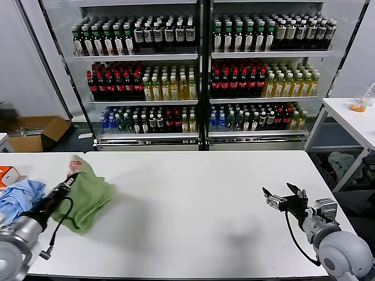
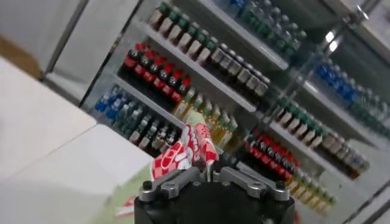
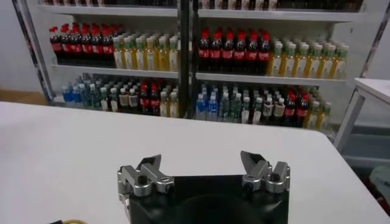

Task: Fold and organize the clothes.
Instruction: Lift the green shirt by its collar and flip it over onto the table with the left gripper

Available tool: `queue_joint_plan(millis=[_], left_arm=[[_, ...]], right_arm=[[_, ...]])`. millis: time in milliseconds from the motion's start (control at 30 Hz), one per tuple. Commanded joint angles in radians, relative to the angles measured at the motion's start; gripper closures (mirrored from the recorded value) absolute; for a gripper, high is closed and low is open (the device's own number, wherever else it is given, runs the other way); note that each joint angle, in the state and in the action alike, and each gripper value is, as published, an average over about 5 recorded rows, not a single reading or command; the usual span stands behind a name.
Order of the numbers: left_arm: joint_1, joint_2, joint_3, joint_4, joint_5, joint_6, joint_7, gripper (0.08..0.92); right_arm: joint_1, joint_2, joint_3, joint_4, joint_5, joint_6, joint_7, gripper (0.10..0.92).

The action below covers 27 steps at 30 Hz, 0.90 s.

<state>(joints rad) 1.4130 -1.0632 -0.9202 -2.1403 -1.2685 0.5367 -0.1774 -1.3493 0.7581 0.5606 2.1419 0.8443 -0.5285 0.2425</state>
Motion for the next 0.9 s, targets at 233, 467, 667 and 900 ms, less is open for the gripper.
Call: queue_joint_plan(millis=[233, 467, 667, 900], left_arm=[[-0.118, -0.242, 0.789, 0.065, 0.734, 0.031, -0.088, 0.891], [-0.225, -0.292, 0.855, 0.159, 0.628, 0.017, -0.120, 0.891], [-0.293, -0.325, 0.909, 0.246, 0.625, -0.026, -0.088, 0.891], [-0.302, -0.330, 0.903, 0.255, 0.637, -0.170, 0.046, 0.770]], right_arm=[[0.012, -0.004, 0.002, 0.001, -0.001, 0.001, 0.000, 0.203], [0.010, 0.005, 0.005, 0.000, -0.009, 0.003, -0.001, 0.203], [0.009, 0.018, -0.001, 0.003, -0.022, 0.003, -0.003, 0.203], [0.012, 0.032, -0.011, 0.002, -0.028, 0.004, -0.008, 0.203]])
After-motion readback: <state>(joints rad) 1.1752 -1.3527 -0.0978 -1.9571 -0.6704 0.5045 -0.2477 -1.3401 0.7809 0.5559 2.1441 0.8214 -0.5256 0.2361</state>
